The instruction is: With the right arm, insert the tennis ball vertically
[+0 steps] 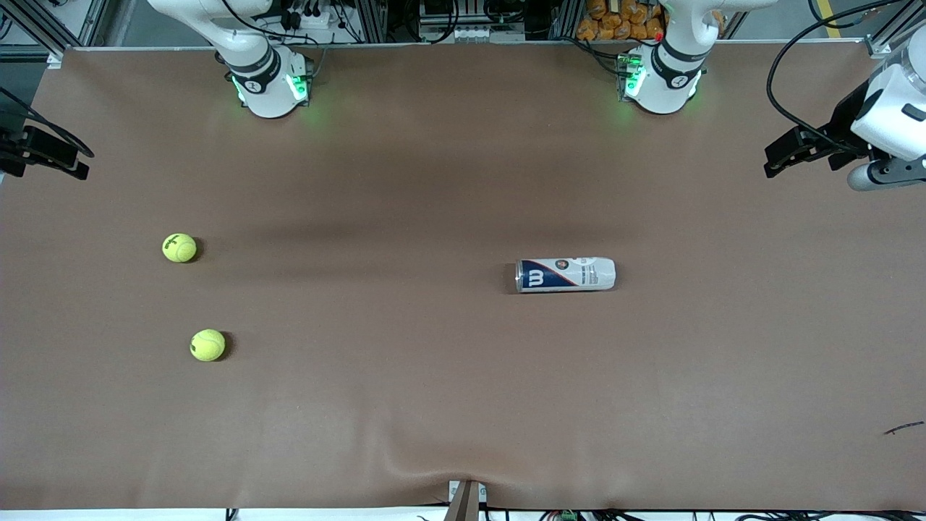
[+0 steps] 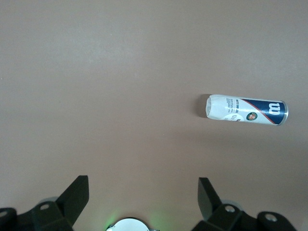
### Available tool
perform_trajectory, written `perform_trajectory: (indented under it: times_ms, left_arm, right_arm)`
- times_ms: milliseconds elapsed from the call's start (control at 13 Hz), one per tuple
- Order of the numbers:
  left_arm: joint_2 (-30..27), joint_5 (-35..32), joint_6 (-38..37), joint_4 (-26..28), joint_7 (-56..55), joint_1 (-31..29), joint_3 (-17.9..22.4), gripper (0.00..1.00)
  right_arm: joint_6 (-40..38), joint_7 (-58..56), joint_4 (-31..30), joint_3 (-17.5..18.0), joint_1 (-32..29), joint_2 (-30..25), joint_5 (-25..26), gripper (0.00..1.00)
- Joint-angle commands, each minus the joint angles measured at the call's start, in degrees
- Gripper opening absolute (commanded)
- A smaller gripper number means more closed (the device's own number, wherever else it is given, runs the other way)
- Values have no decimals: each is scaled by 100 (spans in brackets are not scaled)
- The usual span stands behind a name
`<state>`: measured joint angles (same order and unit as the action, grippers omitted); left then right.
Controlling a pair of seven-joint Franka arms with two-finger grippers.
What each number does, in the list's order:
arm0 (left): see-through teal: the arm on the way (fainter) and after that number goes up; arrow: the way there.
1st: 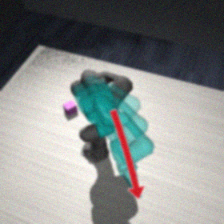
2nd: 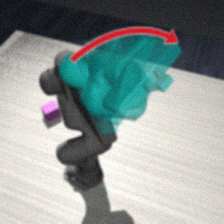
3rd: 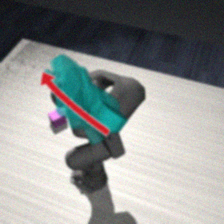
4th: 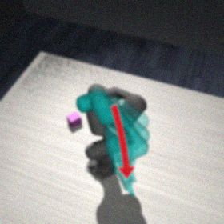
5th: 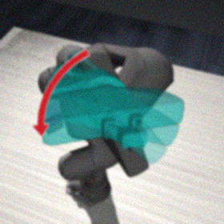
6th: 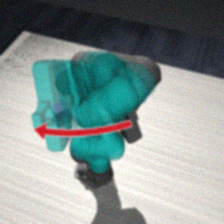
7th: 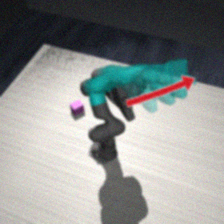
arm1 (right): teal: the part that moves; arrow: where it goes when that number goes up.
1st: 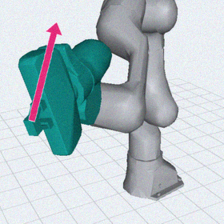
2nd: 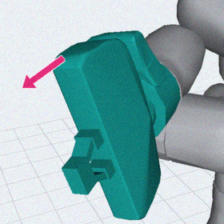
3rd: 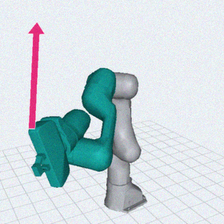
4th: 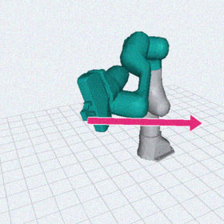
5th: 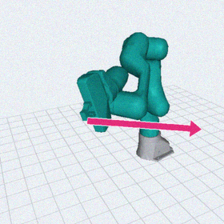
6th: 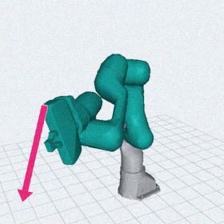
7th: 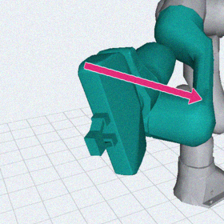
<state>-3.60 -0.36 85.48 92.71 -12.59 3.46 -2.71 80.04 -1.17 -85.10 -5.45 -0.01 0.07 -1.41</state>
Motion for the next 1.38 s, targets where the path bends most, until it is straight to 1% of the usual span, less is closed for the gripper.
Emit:
perform_trajectory:
  times_ms: [0, 1308]
  left_arm:
    - [26, -17, -119, -139, -7, 23, -2, 100]
    - [141, -17, -93, -113, 29, -38, -2, 100]
  right_arm:
    - [-41, 21, 90, 27, -8, 19, -43, 100]
    - [-24, 12, 90, 18, 18, 28, -43, 100]
